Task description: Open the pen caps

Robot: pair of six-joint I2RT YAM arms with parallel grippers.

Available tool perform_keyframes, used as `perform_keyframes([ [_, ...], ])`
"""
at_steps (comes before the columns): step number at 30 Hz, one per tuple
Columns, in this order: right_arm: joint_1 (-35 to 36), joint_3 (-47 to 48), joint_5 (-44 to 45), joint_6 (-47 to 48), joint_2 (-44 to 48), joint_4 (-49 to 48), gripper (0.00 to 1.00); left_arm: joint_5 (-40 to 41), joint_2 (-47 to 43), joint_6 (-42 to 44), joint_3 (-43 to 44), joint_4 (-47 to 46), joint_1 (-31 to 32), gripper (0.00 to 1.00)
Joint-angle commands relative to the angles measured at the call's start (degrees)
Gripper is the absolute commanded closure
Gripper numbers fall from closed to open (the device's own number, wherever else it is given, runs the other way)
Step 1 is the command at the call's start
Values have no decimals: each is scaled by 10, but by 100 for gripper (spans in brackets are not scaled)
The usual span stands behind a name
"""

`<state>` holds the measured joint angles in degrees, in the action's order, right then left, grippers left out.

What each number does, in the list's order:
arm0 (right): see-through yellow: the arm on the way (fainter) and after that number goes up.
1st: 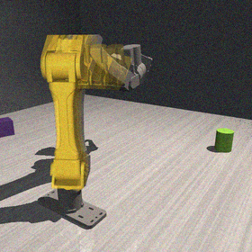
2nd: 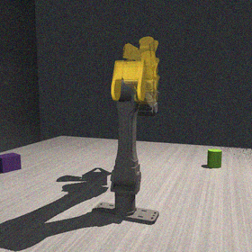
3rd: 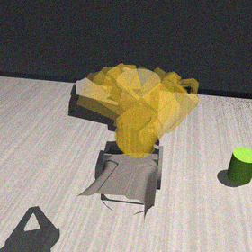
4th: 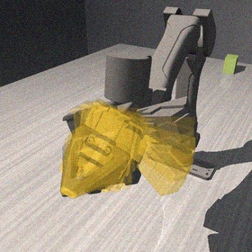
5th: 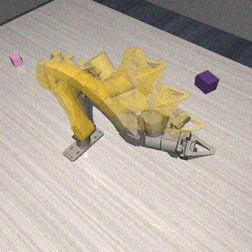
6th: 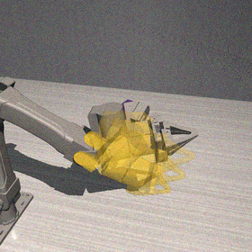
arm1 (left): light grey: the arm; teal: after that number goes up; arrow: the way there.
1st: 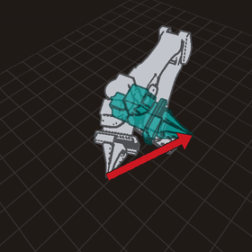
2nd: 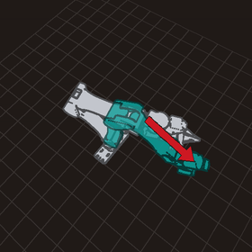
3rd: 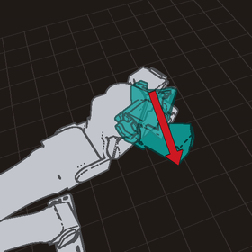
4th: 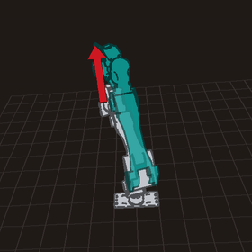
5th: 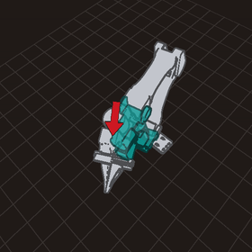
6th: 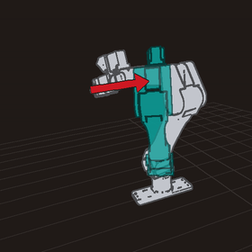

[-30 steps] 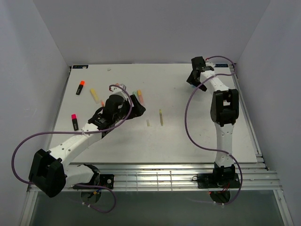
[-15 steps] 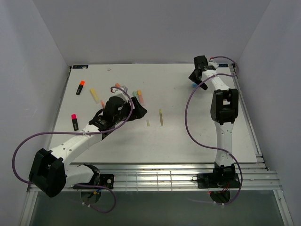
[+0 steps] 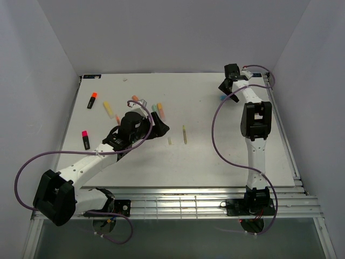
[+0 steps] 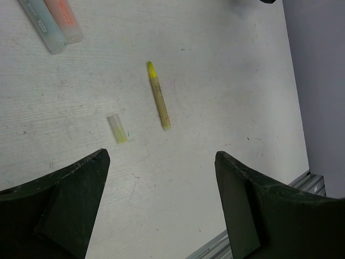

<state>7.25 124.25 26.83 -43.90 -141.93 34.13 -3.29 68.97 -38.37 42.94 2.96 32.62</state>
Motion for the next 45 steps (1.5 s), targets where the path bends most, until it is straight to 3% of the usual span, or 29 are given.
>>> perform_keyframes([
  [1,-1,28,21,7,-13,-4,13,-13,-4,6,-6,-16,1,10],
  [6,-6,31,-1,25,-27,28,20,-15,-15,5,-10,-16,1,10],
  [12,-10,9,-38,49,-31,46,39,-14,-38,3,-17,-20,1,10],
  [21,-9,-79,-84,70,11,47,78,-15,-67,-2,-22,-2,1,10],
  [23,-8,-115,-94,74,30,39,90,-20,-79,-7,-24,2,1,10],
  [27,4,-202,-120,98,89,-2,92,-51,-82,-13,-19,27,1,10],
  [31,23,-357,-157,119,245,-103,92,-115,-85,-27,-22,24,1,14],
  [39,124,-647,-261,88,520,-223,92,-278,-76,-95,-71,-122,13,30],
  [45,217,-795,-281,0,678,-295,92,-241,-24,-122,-55,-144,91,31],
])
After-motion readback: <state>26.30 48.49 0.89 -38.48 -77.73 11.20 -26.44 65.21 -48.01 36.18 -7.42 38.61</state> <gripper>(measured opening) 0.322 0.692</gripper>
